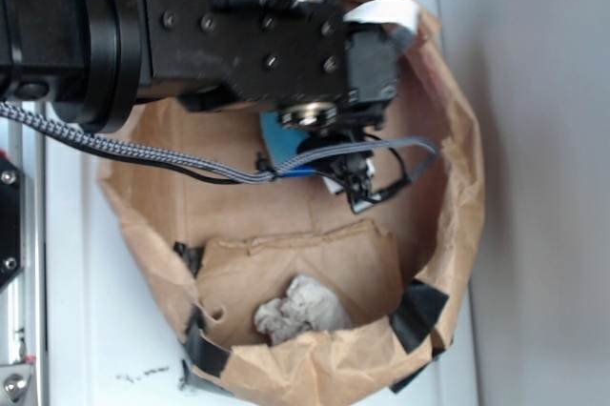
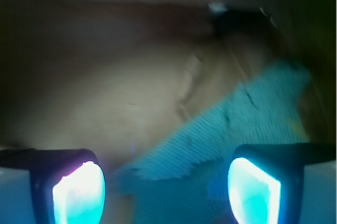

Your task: Grab the blue cloth.

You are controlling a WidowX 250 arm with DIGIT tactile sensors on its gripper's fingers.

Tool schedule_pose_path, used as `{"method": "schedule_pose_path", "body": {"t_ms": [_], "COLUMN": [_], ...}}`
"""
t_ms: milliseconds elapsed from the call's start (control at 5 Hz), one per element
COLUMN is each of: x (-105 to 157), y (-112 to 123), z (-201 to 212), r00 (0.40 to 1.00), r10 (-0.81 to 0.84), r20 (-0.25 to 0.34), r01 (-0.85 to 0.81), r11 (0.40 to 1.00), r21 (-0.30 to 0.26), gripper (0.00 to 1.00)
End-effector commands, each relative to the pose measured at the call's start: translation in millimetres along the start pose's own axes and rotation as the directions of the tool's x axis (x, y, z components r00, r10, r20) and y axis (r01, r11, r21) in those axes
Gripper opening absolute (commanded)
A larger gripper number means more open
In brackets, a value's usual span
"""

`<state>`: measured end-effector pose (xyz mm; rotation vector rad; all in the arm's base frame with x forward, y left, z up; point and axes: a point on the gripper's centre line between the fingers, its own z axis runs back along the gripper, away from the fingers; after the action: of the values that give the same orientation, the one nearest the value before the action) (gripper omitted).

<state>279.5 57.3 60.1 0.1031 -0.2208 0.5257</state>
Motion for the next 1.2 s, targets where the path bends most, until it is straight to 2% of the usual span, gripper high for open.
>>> {"method": "schedule_pose_path", "body": {"t_ms": [0, 200, 400, 1000], "x": [3, -1, -3, 6], "y": [6, 8, 6, 4], "z": [-19, -22, -21, -29], "r00": [1.000, 1.000, 0.999, 1.000], "r10": [0.007, 0.014, 0.026, 0.018], "r20": [0.013, -0.027, -0.018, 0.003], "r01": [-0.008, -0.011, -0.025, -0.018], "r11": [0.999, 0.997, 0.996, 0.998], "r21": [0.049, 0.082, 0.086, 0.057], "gripper": [1.00, 1.00, 0.00, 0.00]}}
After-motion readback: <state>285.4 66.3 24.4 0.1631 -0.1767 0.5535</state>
